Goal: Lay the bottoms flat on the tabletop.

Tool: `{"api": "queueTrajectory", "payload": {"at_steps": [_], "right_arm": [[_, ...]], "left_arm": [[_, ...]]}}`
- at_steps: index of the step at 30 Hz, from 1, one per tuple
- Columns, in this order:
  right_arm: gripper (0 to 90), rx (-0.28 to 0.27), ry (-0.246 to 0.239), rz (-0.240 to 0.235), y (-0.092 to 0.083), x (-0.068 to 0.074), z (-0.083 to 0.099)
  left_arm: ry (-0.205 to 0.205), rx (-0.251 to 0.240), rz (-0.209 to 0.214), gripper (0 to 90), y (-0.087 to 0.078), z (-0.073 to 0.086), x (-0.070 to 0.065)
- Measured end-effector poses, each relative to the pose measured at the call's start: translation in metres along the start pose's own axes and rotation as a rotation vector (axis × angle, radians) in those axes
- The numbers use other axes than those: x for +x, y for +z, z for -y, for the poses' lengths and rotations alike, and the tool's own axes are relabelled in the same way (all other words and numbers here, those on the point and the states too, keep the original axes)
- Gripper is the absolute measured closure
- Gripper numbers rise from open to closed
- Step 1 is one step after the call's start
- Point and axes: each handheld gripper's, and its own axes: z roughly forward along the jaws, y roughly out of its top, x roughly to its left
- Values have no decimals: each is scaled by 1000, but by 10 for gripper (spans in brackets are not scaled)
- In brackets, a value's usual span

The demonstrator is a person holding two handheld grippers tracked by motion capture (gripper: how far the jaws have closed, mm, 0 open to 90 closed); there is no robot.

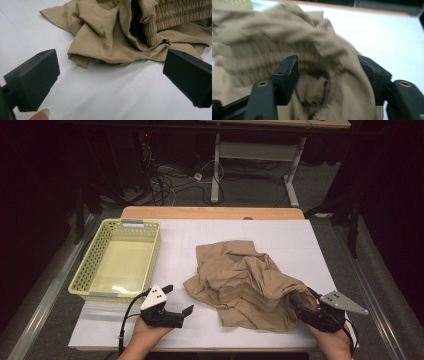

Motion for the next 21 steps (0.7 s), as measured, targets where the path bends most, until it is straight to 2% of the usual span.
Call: {"api": "queueTrajectory", "payload": {"at_steps": [3, 7, 11, 13, 15, 16, 18, 20, 21], "right_arm": [[300, -43, -21, 1, -9, 8, -8], [288, -117, -63, -28, -20, 24, -20], [315, -152, -123, -98, -25, 51, -28], [316, -125, -154, -133, -18, 64, -26], [309, -68, -188, -124, -5, 73, -20], [311, -38, -194, -112, 3, 75, -16], [317, 40, -174, -112, 20, 74, -7], [315, 125, -195, -93, 38, 73, 0], [339, 121, -211, -81, 43, 73, 2]], "left_arm": [[1, 0, 1, 12, 0, 0, 0], [-4, 6, 3, 13, 1, 0, 0], [-4, 7, 4, 13, 1, 0, 0], [-4, 7, 4, 13, 1, 0, 0], [-3, 7, 3, 13, 1, 0, 0], [-2, 7, 3, 13, 1, 0, 0], [-2, 7, 3, 13, 1, 0, 0], [-3, 7, 4, 13, 1, 0, 0], [-2, 8, 3, 13, 1, 0, 0]]}}
